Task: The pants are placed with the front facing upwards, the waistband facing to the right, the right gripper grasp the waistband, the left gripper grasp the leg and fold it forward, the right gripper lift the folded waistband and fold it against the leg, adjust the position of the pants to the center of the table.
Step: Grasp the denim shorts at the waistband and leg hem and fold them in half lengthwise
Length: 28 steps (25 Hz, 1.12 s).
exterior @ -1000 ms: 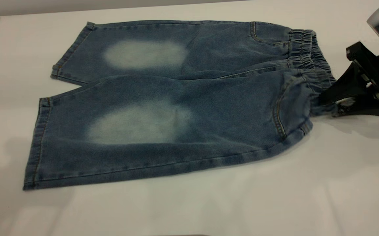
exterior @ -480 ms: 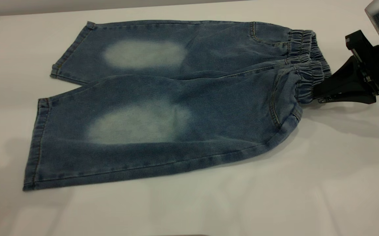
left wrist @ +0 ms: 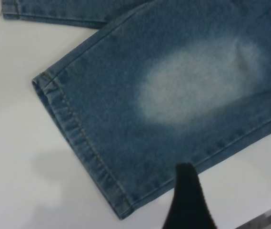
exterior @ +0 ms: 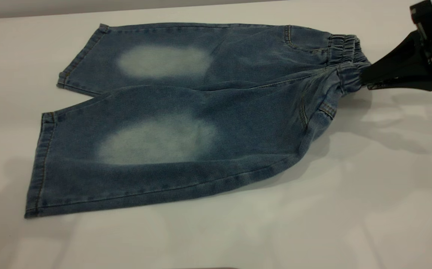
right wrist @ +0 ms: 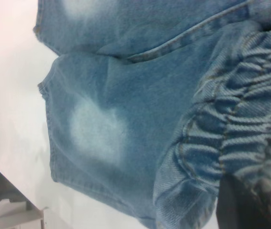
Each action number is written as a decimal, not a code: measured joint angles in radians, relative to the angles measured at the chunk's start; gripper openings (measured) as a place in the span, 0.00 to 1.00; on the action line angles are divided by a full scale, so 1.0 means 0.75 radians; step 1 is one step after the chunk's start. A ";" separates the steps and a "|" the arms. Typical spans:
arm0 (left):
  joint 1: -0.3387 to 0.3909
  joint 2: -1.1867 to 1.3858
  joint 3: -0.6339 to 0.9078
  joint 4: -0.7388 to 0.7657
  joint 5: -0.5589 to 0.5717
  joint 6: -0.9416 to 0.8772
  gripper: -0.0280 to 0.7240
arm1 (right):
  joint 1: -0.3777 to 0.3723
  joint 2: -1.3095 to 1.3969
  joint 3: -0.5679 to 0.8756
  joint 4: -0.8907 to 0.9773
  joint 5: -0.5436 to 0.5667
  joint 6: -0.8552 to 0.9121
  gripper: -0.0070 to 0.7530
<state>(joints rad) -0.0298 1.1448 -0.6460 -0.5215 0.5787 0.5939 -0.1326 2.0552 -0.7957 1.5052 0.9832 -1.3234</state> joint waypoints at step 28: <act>-0.174 0.768 0.002 0.515 -0.228 0.305 0.62 | 0.000 -0.062 0.000 0.049 -0.052 0.084 0.06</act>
<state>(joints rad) -0.1604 1.7211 -0.6443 -0.1355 0.4080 0.8225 -0.1326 2.0090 -0.7957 1.5423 0.9444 -1.2606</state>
